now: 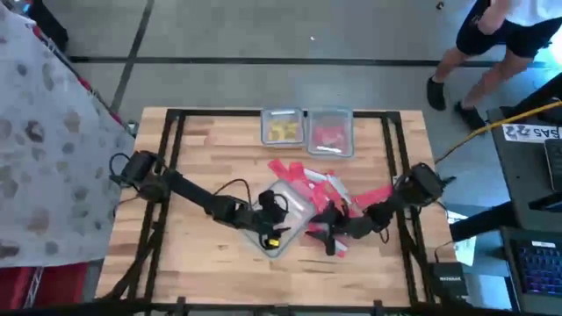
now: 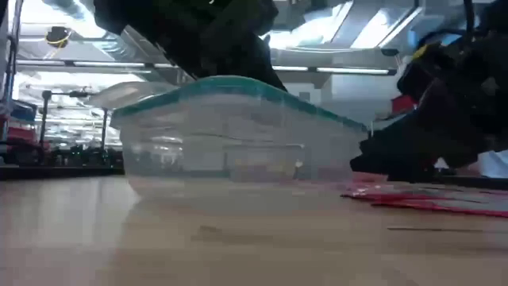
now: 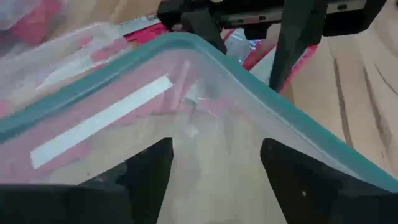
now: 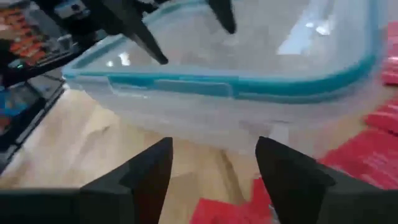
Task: Sort candy
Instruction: Open the rectangular transparent bin
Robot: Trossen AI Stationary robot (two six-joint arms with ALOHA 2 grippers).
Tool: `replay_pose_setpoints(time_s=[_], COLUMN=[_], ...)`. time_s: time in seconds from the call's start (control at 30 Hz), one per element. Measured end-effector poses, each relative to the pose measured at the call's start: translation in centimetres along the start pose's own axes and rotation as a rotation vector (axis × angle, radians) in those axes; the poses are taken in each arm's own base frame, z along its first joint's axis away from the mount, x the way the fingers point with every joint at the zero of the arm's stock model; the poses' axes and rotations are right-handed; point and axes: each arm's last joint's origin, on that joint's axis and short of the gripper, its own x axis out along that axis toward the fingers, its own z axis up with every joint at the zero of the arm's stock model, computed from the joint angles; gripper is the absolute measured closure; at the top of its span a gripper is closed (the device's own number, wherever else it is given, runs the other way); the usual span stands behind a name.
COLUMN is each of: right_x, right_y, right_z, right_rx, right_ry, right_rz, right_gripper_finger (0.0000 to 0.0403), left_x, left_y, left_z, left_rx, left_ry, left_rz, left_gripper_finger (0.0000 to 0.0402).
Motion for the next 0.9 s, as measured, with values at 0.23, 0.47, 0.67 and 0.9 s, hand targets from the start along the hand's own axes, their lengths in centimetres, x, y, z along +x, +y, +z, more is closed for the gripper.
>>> replay_pose_setpoints(time_s=[0.23,0.47,0.67,0.9], right_x=[0.4,0.4,0.8,2.5], right_y=[-0.7,-0.5,0.2,1.7], right_z=[0.5,0.7,1.1,1.5], right_rx=[-0.017,-0.018,-0.001,-0.014], right_ry=[-0.017,-0.034,-0.016,0.047], right_rz=[-0.016,0.005,0.141,0.194], right_gripper_finger=[0.0183,0.0183,0.0183,0.0183], left_x=[0.0,0.0,-0.1,-0.2], left_y=[0.1,0.1,-0.1,-0.2], left_z=[-0.2,-0.2,-0.2,-0.2], left_rx=[0.005,0.009,0.036,0.059], left_ry=[0.020,0.022,0.032,0.039], left_rz=[0.003,0.002,-0.020,-0.046], left_gripper_finger=[0.0164,0.0164,0.0164,0.0164])
